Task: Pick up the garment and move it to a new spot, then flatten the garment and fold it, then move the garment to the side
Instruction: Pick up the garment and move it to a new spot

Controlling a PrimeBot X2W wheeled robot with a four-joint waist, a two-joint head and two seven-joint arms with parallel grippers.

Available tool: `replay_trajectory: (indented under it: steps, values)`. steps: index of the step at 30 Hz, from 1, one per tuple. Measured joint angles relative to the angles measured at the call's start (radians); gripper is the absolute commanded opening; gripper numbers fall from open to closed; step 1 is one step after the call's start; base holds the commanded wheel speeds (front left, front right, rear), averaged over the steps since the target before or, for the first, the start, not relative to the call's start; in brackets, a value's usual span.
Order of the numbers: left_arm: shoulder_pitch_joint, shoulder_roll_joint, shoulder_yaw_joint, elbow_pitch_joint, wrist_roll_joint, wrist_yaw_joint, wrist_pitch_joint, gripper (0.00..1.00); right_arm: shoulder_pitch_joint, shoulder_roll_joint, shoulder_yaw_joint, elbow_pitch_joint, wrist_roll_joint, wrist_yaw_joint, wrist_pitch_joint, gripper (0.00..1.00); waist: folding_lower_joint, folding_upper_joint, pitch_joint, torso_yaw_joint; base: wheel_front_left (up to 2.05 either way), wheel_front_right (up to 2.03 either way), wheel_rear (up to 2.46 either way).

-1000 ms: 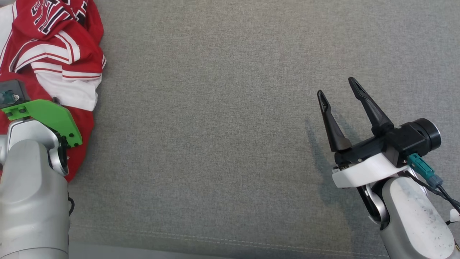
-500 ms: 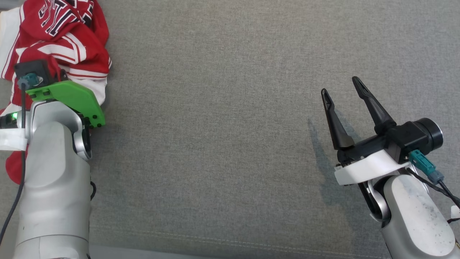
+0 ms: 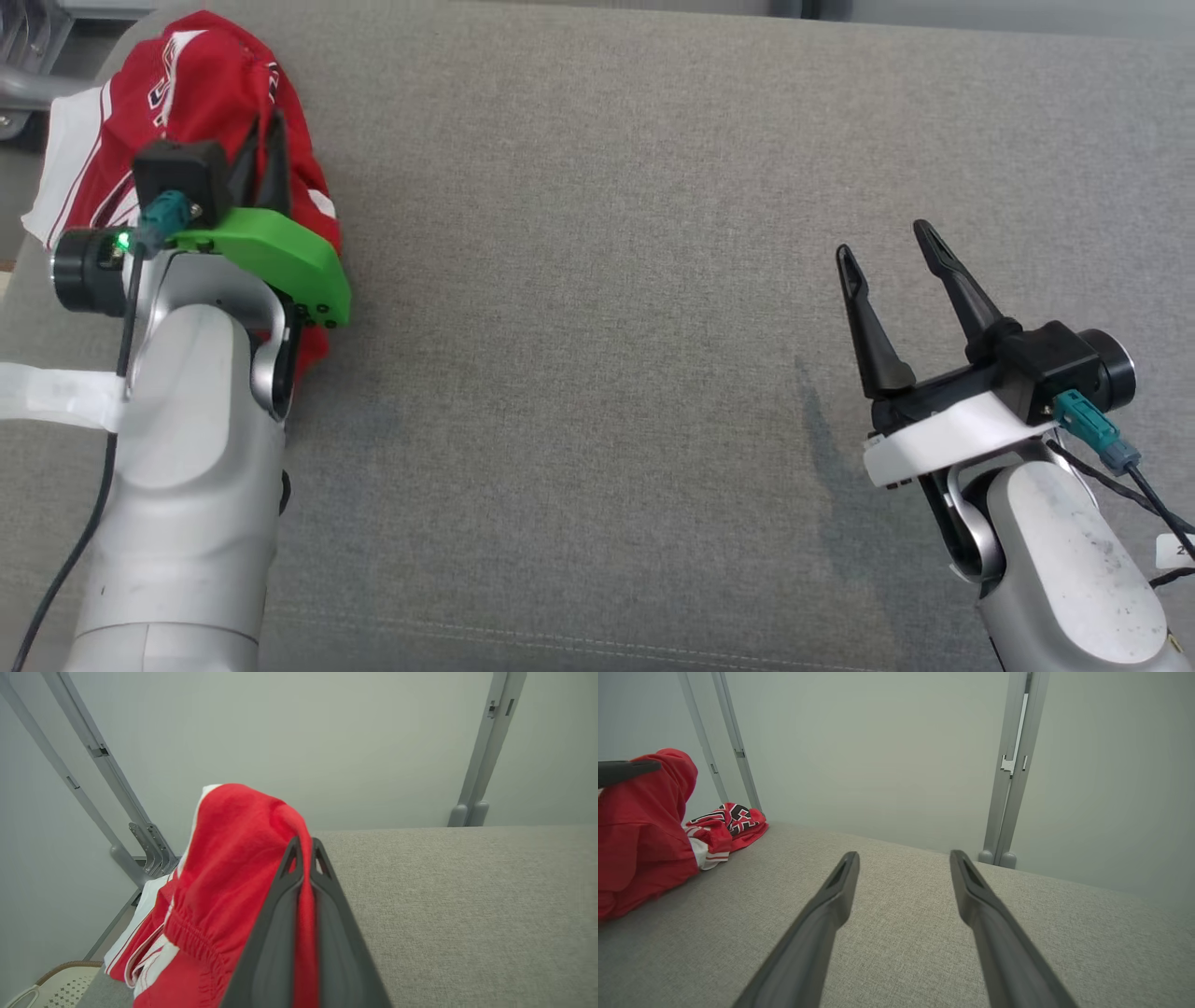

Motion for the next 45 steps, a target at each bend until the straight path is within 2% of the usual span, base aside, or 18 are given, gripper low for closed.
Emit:
replay_trajectory:
  steps: [3, 5, 16, 22, 28, 31, 33, 39, 40, 41, 42, 45]
  values:
    - [0.036, 0.002, -0.050, -0.008, -0.045, -0.050, -0.021, 0.00, 0.003, 0.012, 0.000, 0.003, 0.015, -0.001, 0.000, 1.00, 0.0000, 0.0000, -0.032, -0.010, 0.00, 0.00, 0.00]
    - [0.067, 0.002, -0.089, -0.015, -0.106, -0.066, -0.030, 0.00, 0.009, 0.024, 0.000, 0.002, 0.021, -0.001, 0.000, 1.00, 0.0000, 0.0000, -0.054, -0.020, 0.00, 0.00, 0.00]
    - [0.187, 0.007, -0.295, -0.072, -0.330, -0.068, -0.026, 0.00, 0.104, 0.028, -0.008, 0.012, 0.031, -0.028, 0.000, 1.00, 0.0000, 0.0000, -0.152, -0.135, 0.00, 0.00, 0.00]
    - [0.206, 0.010, -0.419, -0.094, -0.389, -0.066, 0.009, 0.00, 0.126, 0.038, 0.004, 0.000, 0.031, -0.028, 0.000, 1.00, -0.0001, 0.0000, -0.190, -0.217, 0.00, 0.00, 0.00]
    - [0.204, 0.011, -0.516, -0.114, -0.447, -0.019, 0.036, 0.00, 0.146, 0.049, 0.034, -0.011, 0.031, -0.028, 0.000, 1.00, -0.0001, 0.0000, -0.208, -0.303, 0.00, 0.00, 0.00]
    - [0.188, 0.011, -0.546, -0.128, -0.468, 0.029, 0.037, 0.00, 0.147, 0.051, 0.044, -0.020, 0.031, -0.027, 0.000, 1.00, -0.0001, 0.0000, -0.211, -0.360, 0.00, 0.00, 0.00]
    - [0.177, 0.011, -0.553, -0.128, -0.468, 0.043, 0.037, 0.00, 0.147, 0.051, 0.049, -0.021, 0.031, -0.027, 0.000, 1.00, -0.0001, 0.0000, -0.210, -0.373, 0.00, 0.00, 0.00]
    - [0.125, 0.011, -0.566, -0.105, -0.471, 0.123, 0.030, 0.00, 0.146, 0.053, 0.084, -0.021, 0.031, -0.016, 0.000, 1.00, -0.0001, 0.0000, -0.200, -0.457, 0.00, 0.00, 0.00]
    - [0.124, 0.011, -0.573, -0.099, -0.476, 0.128, 0.028, 0.21, 0.145, 0.053, 0.091, -0.021, 0.031, -0.015, 0.000, 1.00, -0.0001, 0.0000, -0.197, -0.470, 0.00, 0.00, 0.00]
    - [0.124, 0.012, -0.582, -0.096, -0.479, 0.128, 0.028, 0.70, 0.144, 0.054, 0.098, -0.021, 0.032, -0.010, 0.000, 1.00, -0.0001, 0.0000, -0.194, -0.484, 0.00, 0.00, 0.00]
    - [0.124, 0.011, -0.586, -0.097, -0.492, 0.128, 0.028, 1.00, 0.142, 0.054, 0.103, -0.021, 0.035, -0.005, 0.000, 1.00, -0.0001, 0.0000, -0.191, -0.497, 0.00, 0.00, 0.00]
    - [0.124, 0.012, -0.591, -0.106, -0.541, 0.128, 0.022, 1.00, 0.137, 0.056, 0.117, -0.019, 0.040, 0.004, 0.000, 1.00, -0.0001, 0.0000, -0.179, -0.537, 0.00, 0.00, 0.00]
